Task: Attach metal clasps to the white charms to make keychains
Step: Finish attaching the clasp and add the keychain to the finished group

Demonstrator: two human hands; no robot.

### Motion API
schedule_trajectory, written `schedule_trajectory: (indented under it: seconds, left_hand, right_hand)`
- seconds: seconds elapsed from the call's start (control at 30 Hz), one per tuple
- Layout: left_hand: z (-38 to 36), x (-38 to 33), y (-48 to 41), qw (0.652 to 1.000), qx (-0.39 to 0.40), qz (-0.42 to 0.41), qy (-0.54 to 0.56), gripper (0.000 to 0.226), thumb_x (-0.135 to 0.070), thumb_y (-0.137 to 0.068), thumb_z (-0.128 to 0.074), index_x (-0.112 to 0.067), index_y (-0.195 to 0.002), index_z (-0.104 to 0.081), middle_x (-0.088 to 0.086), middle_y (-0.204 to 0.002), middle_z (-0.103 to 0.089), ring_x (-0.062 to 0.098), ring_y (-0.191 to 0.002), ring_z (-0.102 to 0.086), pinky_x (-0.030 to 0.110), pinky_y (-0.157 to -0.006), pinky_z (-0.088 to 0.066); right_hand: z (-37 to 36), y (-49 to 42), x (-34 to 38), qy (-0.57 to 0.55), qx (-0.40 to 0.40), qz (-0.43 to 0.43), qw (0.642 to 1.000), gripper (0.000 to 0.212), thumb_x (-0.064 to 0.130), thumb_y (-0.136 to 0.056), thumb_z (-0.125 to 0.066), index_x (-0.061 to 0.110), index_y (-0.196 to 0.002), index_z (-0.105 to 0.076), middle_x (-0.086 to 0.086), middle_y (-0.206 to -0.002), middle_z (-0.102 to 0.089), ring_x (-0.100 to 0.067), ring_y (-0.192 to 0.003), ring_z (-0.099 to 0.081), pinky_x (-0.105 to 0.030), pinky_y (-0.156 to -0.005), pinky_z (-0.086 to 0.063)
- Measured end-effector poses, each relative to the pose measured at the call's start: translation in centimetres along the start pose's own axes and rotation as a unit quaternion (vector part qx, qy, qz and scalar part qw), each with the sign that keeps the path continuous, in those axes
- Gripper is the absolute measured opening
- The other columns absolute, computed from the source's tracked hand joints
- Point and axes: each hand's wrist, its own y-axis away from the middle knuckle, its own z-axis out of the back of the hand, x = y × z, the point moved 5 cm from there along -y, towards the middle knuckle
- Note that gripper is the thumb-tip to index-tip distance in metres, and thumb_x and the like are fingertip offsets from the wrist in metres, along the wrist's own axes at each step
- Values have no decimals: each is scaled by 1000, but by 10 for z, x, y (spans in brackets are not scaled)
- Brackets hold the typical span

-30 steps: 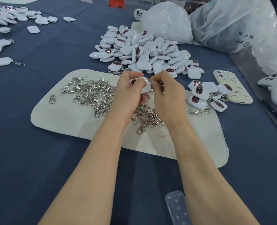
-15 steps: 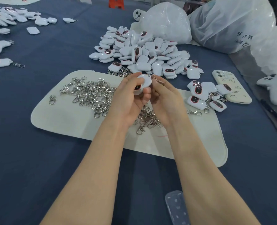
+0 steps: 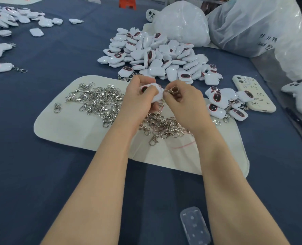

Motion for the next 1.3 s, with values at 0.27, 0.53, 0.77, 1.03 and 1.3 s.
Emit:
schedule_trajectory:
  seconds: [0.27,0.53,0.77,1.03,1.3]
  left_hand:
    - [0,-3,2,978,5,-81,-194,23,-8,-86,-52,-30,-90,-48,-7,-90,-57,8,-53,-54,22,-51,-43]
    - [5,9,-6,954,-57,78,285,15,0,-92,-44,-9,-103,-48,6,-75,-48,6,-40,-43,17,-38,-36]
    - [-4,3,0,964,-17,61,257,14,-1,-93,-44,-13,-99,-49,-4,-53,-58,5,-40,-44,17,-41,-37]
    - [-13,2,2,959,18,60,276,16,-2,-95,-43,-12,-106,-47,0,-60,-57,6,-43,-47,17,-42,-40]
    - [-9,4,2,972,19,61,228,16,0,-92,-46,-13,-98,-52,-1,-62,-52,8,-42,-43,18,-41,-38]
  right_hand:
    - [-1,-2,-2,58,70,-9,996,7,17,-91,-58,20,-90,-64,12,-68,-60,-2,-65,-55,-13,-66,-42]
    - [-31,7,-3,-124,122,-92,980,21,19,-96,-53,10,-109,-67,-2,-93,-70,-13,-86,-64,-33,-79,-51]
    - [-17,3,4,-286,-7,-104,953,10,14,-94,-56,14,-94,-67,-4,-85,-70,-15,-82,-65,-39,-88,-54]
    - [-27,4,4,-460,-78,-157,870,14,8,-96,-52,14,-85,-60,3,-62,-56,-11,-53,-52,-22,-52,-46]
    - [-3,3,9,-133,-69,-16,989,10,11,-94,-54,13,-87,-60,13,-72,-55,3,-64,-49,-11,-66,-39]
